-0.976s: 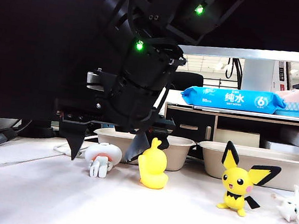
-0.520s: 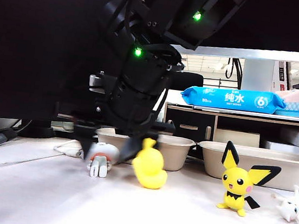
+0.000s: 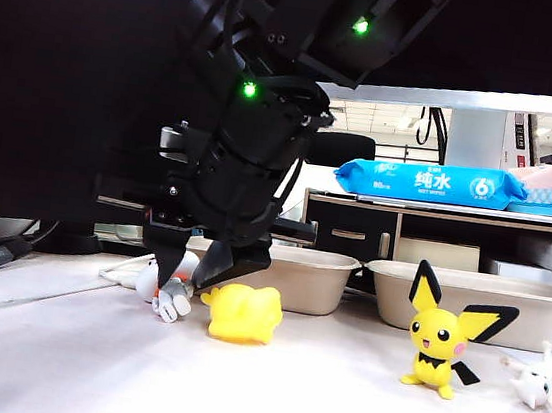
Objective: Put the dolls with similar colors into the same paper box, while dolls with different colors go into separate paper boxes.
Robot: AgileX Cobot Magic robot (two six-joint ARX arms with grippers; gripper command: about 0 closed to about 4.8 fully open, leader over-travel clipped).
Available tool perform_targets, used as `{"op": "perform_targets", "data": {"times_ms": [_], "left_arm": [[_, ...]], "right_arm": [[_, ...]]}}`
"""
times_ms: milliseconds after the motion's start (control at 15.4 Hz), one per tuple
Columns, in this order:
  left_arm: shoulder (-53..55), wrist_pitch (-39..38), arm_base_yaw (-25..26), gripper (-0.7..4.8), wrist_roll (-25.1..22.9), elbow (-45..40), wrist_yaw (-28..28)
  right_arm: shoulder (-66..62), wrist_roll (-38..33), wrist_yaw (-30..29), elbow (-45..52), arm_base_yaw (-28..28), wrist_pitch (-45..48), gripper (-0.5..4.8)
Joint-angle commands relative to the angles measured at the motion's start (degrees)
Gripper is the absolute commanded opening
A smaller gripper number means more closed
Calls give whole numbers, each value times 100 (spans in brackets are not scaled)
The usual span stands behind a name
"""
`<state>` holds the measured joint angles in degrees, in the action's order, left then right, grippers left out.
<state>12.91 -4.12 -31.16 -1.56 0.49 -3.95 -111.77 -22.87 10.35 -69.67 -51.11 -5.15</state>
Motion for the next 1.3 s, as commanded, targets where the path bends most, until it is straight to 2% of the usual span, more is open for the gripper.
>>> {"op": "perform_targets", "data": {"times_ms": [65, 195, 260, 325, 390, 650, 780, 1041, 1301], "left_arm": [[-2, 33, 2, -5, 4, 4, -13], [-2, 33, 2, -5, 4, 4, -15], [-2, 33, 2, -5, 4, 4, -15], [-2, 33, 2, -5, 4, 4, -15], [-2, 33, 2, -5, 4, 4, -15], [-2, 33, 2, -5, 4, 4, -15], [-2, 33, 2, -5, 4, 4, -15], [-4, 33, 2, -5, 4, 4, -13], [-17, 33, 2, -5, 4, 4, -15]], "right_arm": [[-15, -4, -46, 13, 22, -63, 89], [-15, -2, -168, 13, 24, -63, 92], [-15, -2, -168, 13, 22, -79, 133], [-15, -2, -170, 13, 22, -79, 196], [-15, -2, -168, 13, 22, -77, 212], [-66, -2, -168, 13, 28, 83, 212], [-164, -7, -214, 13, 20, 181, 209], [-229, -9, -407, 13, 17, 223, 88], [-223, -144, -531, 11, 17, 240, 87]]}}
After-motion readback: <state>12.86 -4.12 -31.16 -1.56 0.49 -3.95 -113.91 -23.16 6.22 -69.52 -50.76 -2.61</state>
